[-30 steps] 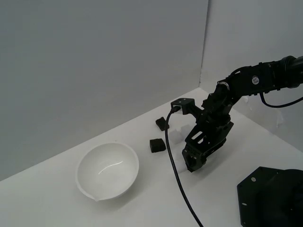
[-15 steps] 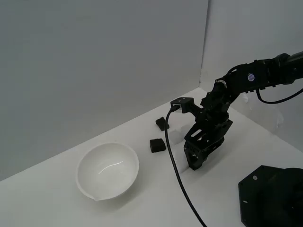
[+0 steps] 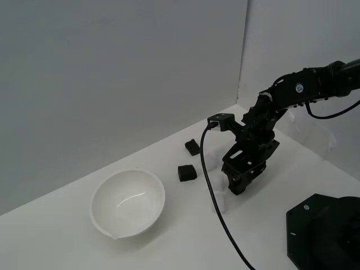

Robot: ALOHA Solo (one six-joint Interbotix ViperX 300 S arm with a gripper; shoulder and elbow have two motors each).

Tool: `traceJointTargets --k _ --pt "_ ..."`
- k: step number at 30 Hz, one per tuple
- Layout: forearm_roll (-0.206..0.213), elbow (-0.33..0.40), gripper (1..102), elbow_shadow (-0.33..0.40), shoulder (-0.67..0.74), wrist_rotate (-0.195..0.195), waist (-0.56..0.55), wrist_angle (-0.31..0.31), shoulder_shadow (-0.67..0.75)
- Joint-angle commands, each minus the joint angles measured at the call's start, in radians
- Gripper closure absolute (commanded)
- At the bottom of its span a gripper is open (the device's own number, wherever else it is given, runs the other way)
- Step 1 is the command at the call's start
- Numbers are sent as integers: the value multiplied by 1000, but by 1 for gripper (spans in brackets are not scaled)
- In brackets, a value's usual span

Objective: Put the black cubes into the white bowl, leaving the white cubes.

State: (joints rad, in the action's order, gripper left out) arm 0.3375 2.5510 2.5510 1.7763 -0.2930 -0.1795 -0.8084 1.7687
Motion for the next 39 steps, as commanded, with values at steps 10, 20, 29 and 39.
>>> traceJointTargets --k 10,20,29,39 --pt "21 -3 100 -9 97 -8 -34 -41 104" --pt "37 -51 100 -55 210 34 -81 -67 216" --pt "41 -75 100 -77 275 69 -140 -67 281" --pt "44 -127 100 -130 360 133 -221 -67 367"
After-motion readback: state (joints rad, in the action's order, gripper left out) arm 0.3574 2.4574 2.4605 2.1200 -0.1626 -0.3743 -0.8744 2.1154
